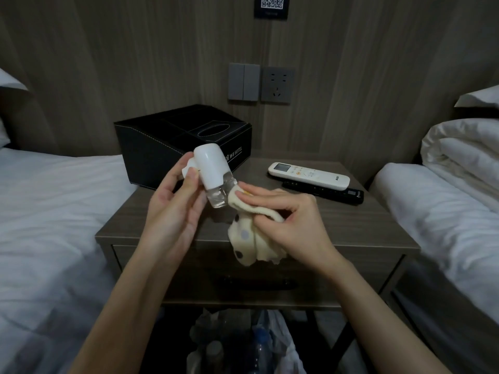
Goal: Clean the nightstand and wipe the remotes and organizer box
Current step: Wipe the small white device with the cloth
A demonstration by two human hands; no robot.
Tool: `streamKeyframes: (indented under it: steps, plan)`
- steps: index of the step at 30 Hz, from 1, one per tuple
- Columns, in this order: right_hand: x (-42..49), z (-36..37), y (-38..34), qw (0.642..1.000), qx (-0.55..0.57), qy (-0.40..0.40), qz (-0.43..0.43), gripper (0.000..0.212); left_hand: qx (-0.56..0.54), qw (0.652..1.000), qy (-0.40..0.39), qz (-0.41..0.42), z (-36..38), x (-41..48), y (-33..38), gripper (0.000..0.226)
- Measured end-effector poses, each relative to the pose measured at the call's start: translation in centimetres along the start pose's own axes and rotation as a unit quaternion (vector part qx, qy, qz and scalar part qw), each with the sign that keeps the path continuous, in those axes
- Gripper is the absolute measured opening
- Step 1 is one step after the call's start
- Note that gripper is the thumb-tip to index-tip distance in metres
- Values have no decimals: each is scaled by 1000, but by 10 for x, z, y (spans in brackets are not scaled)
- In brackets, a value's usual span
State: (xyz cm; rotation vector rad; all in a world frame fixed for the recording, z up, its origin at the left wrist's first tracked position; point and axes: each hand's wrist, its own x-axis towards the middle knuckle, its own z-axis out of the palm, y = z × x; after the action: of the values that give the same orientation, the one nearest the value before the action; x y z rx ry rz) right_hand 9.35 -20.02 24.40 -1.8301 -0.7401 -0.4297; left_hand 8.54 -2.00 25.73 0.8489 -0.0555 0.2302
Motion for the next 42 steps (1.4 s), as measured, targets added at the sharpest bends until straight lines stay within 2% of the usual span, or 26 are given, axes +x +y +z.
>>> streamKeyframes:
  steps: [3, 6, 8, 12, 19, 22, 32, 39, 42]
  plan:
    - [1, -7, 1, 1000, -10, -20, 10, 41, 5, 1000, 17, 4, -1, 0, 2, 40]
    - [7, -13, -2, 999, 24, 46, 9, 41, 63, 998, 16, 25, 1, -1, 2, 40]
    - [13, -16, -7, 996, 4, 86, -12, 40, 108, 994, 4, 31, 3, -4, 0, 37]
    - [22, -12, -15, 993, -20, 110, -39, 32, 174, 983, -52, 40, 9, -10, -8, 37]
    - [22, 4, -12, 996, -15, 74, -36, 41, 158, 986, -39, 45, 7, -10, -10, 45]
    - [17, 8, -9, 997, -15, 62, -35, 44, 147, 988, -16, 51, 5, -8, -9, 41]
    - [3, 8, 3, 996, -77, -9, -40, 38, 192, 975, 59, 99, -3, -2, -5, 36]
    - [14, 4, -15, 984, -119, 105, -82, 38, 212, 968, 27, 130, 2, -6, -10, 35]
    - [21, 3, -24, 979, -155, 103, -87, 40, 255, 955, -2, 149, 3, -9, -13, 35]
